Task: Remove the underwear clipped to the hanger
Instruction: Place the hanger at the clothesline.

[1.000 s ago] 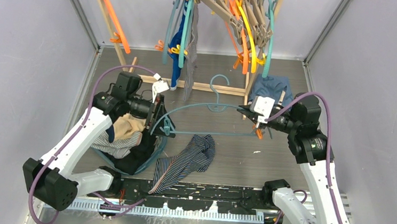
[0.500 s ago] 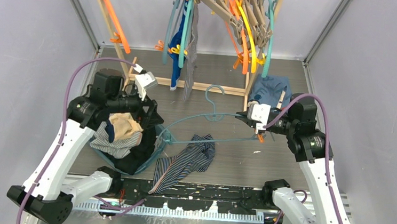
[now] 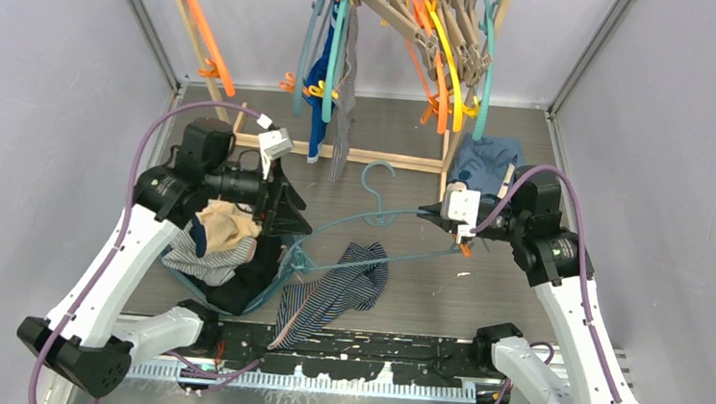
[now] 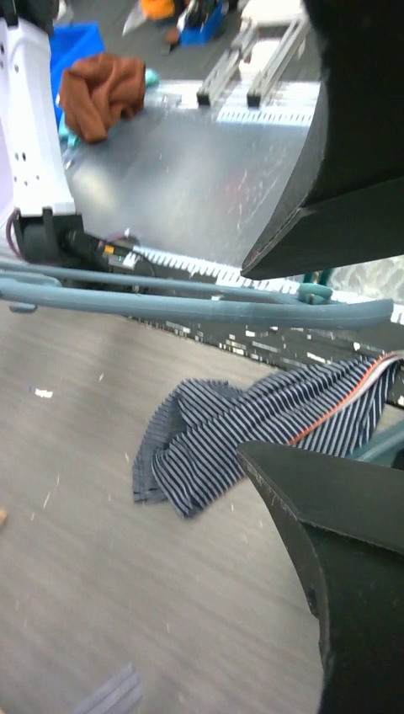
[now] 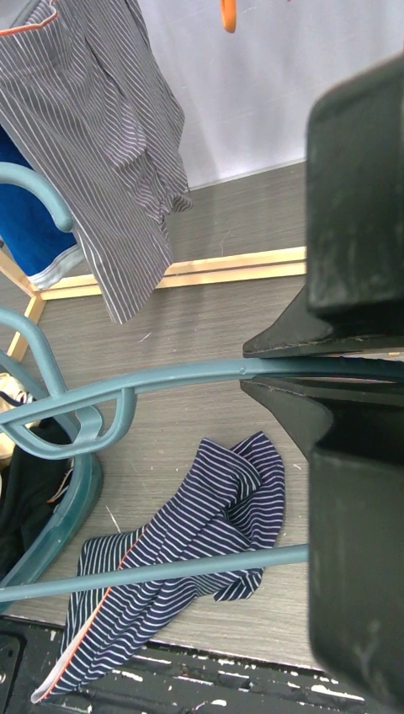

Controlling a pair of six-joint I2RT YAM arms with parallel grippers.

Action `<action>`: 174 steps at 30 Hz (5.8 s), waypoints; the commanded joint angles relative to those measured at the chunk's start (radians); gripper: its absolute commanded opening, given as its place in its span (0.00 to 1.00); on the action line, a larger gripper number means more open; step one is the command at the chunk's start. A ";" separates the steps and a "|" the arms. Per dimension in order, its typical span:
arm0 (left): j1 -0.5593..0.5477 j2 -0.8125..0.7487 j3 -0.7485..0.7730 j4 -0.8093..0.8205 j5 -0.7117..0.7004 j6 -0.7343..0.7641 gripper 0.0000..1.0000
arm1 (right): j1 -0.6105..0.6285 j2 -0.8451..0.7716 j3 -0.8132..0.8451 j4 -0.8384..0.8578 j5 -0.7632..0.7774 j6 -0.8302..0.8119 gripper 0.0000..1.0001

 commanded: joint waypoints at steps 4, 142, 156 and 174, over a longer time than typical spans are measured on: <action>-0.068 0.053 -0.048 0.174 0.150 -0.211 0.61 | 0.006 -0.025 -0.027 0.058 -0.041 0.003 0.01; 0.101 0.464 0.806 0.265 -0.982 -0.027 0.00 | -0.136 -0.099 -0.304 0.278 0.142 0.400 0.72; 0.102 0.423 0.634 0.423 -1.040 -0.002 0.00 | -0.136 -0.099 -0.308 0.273 0.143 0.394 0.72; 0.167 0.365 0.564 0.425 -1.036 0.029 0.06 | -0.136 -0.094 -0.309 0.265 0.131 0.388 0.72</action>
